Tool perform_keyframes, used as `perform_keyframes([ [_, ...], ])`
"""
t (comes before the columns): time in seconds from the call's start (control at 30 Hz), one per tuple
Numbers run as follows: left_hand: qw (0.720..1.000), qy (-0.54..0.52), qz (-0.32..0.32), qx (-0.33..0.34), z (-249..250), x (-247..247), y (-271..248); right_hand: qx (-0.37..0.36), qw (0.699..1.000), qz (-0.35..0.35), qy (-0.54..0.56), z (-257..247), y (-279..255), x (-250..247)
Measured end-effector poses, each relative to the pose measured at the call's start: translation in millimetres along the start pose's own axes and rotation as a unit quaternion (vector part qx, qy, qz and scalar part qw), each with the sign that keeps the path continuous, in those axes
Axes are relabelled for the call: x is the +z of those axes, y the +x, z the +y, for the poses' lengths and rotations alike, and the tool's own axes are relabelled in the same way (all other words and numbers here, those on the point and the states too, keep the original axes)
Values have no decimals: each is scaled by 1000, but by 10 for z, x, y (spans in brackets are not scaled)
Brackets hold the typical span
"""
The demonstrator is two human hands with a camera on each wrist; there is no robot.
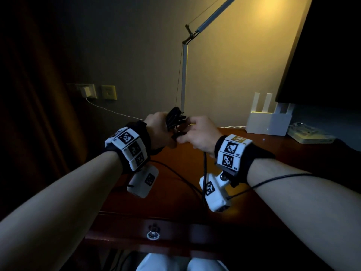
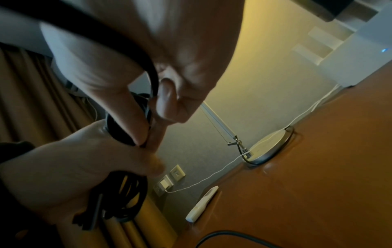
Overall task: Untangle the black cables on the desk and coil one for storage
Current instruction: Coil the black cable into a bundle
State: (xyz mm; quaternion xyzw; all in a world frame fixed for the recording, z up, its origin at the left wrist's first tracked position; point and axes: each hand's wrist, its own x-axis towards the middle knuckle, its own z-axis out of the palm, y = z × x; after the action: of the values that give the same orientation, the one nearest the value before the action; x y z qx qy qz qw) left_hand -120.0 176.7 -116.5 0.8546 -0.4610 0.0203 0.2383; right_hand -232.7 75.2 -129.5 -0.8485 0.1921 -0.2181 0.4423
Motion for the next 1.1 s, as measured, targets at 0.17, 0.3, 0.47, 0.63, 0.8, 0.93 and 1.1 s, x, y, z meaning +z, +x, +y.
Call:
perform_keyframes([
  [0.17,997,61,44,37,-33,-29,51,-13,998,-7,53,23,-10,-67],
  [0.3,997,15,74,-10,-84,39,68,-46,998,12,39,70,2,-49],
  [0.47,993,-46,69,-87,-51,35,90,-68,997,46,2,151,2,36],
  [0.63,972,-100,111,-183,-168,-4,159,-33,998,7,50,187,-65,39],
  [0.8,958,-134,101,-234,-293,2,142,-99,990,97,-24,147,-63,-43],
  [0.93,922,-292,33,-251,-271,41,91,-106,987,117,9,45,6,-110],
  [1.1,879,-439,-79,-170,-97,48,-67,-88,984,153,1,52,107,-138],
])
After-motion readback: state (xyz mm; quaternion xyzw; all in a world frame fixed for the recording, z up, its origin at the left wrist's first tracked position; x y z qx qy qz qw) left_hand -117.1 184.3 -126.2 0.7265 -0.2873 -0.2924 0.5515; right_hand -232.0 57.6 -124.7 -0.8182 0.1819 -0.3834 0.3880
